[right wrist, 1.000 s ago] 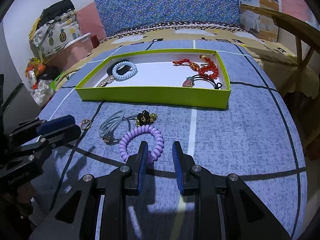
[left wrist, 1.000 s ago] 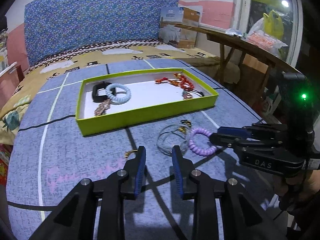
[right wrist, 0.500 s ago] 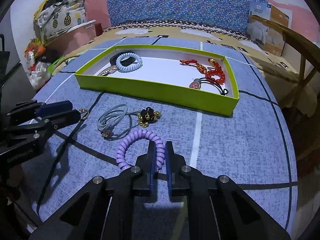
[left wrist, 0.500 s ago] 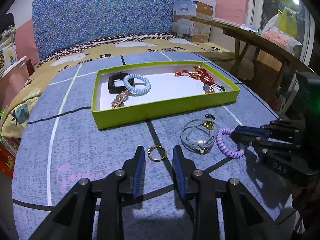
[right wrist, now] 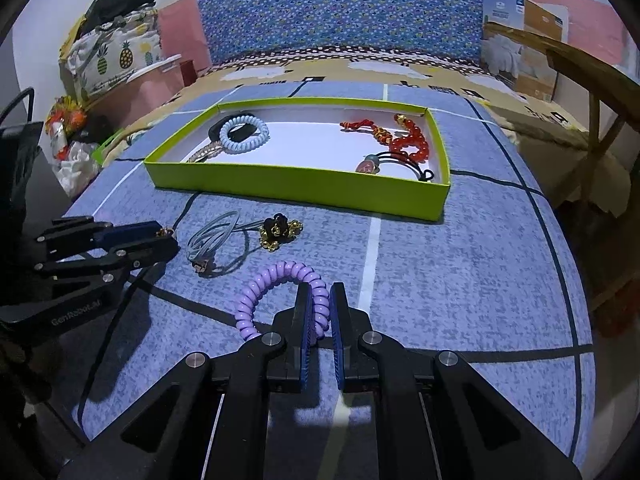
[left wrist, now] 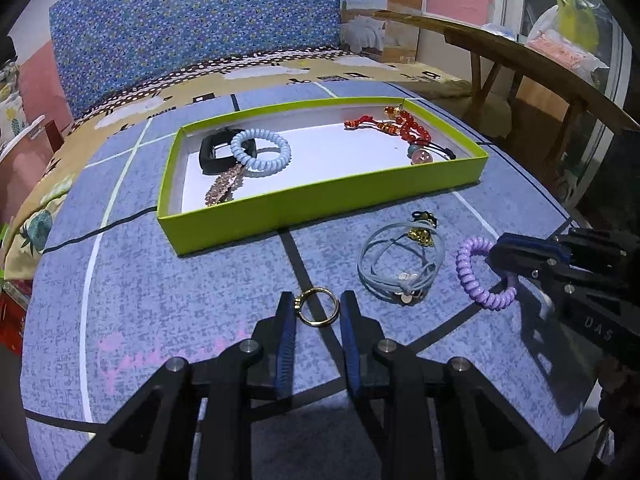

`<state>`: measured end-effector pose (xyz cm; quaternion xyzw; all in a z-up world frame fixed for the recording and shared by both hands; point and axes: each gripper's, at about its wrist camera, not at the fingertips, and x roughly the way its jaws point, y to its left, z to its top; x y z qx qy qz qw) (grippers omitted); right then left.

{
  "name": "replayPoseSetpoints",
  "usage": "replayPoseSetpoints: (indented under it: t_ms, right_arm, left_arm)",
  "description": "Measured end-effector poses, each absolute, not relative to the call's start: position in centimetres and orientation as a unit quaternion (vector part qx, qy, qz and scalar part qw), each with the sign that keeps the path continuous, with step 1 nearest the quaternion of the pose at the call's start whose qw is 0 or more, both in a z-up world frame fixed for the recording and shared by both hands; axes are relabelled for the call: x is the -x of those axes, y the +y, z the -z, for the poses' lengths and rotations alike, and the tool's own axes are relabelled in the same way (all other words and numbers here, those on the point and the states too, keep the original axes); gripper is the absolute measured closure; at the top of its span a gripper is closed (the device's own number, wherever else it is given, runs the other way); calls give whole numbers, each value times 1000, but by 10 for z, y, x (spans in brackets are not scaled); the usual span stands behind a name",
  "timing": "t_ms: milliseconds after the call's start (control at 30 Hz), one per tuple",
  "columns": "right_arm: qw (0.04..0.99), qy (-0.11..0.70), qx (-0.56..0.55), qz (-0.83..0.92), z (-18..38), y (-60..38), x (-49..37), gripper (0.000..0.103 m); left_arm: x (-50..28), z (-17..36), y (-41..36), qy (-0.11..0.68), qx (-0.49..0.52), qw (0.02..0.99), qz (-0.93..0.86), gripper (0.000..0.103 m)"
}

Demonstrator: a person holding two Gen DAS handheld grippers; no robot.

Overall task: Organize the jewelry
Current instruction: 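Carry the gold ring with the left tool while the right tool carries the purple coil toward the box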

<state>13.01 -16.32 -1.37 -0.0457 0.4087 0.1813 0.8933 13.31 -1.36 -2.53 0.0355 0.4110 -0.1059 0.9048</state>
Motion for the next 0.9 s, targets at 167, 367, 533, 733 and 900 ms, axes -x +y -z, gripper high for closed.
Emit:
replayPoseSetpoints:
  t_ms: [167,367,533,733,900]
  right_arm:
    - [897,402,36,-180,10,-168,-126,94]
    - [903,391,20,-176,3,-177,-122,94]
    - [907,383,8,-175,-4,-182,-120,94]
    - [911,373,4,-173,-12,-185,-120,94]
    - [915,365,7,-173,-20,-185,-125,94]
  left_arm:
    - [-128,23,-10,406,-29,907,110,79]
    - [-117,17,-5,392,-17,913,115,79]
    - [-110,7,-1,379,-5,918,117,79]
    - [-109,-5,2,363,5,924,120,79]
    - [-114,-13,3,355,12,927,124,79]
